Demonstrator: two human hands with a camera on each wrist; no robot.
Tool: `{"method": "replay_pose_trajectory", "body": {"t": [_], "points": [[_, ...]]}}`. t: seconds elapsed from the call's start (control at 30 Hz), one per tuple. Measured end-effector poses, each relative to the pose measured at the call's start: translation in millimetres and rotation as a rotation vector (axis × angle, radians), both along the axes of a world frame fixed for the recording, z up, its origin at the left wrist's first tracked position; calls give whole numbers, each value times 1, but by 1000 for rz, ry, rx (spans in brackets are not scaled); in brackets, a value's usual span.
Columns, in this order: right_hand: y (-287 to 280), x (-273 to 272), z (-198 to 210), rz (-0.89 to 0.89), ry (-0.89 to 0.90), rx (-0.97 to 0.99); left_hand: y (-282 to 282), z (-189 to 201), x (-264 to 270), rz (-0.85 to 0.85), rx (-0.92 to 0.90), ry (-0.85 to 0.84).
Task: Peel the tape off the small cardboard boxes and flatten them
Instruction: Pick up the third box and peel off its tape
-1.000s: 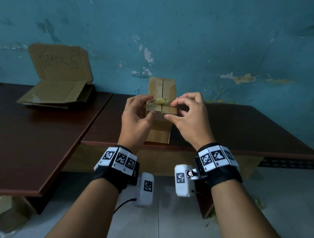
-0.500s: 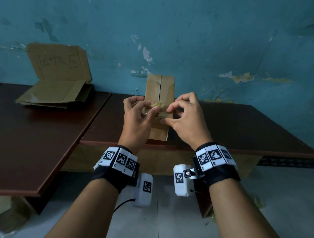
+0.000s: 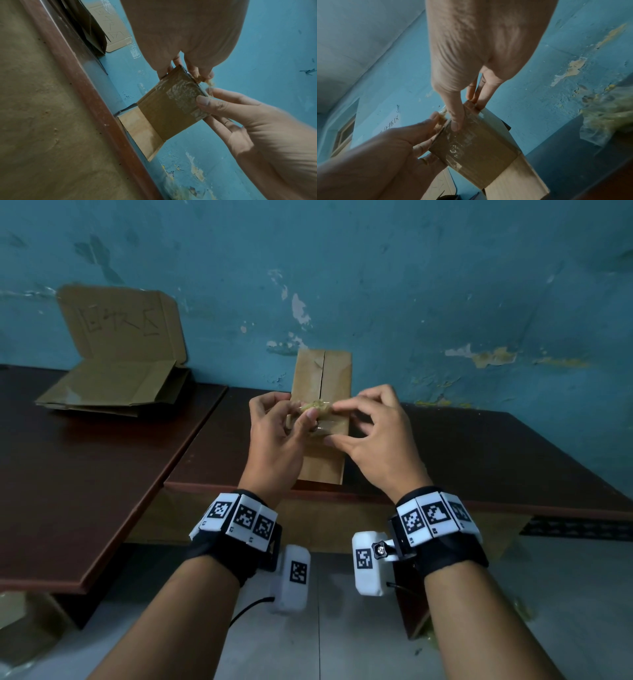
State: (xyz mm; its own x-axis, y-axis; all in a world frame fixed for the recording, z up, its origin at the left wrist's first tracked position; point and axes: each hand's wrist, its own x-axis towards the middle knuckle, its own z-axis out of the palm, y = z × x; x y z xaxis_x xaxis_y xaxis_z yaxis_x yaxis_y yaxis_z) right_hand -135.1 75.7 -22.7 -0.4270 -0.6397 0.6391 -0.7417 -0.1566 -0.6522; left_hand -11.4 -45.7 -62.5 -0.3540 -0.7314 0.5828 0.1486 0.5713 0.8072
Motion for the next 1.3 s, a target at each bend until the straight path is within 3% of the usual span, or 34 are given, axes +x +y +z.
{"method": "replay_pose_trajectory", "body": {"t": [0.33,0.83,1.3], "points": [[0,-9,-5,-94,180,142,4,-4,-4,-28,-33,-32],[3,-4,-2,-93,316,194,8,1,-1,11,-65,-78],[3,-5,-4,-30,238,168,7,2,-2,17,-61,-119]]}}
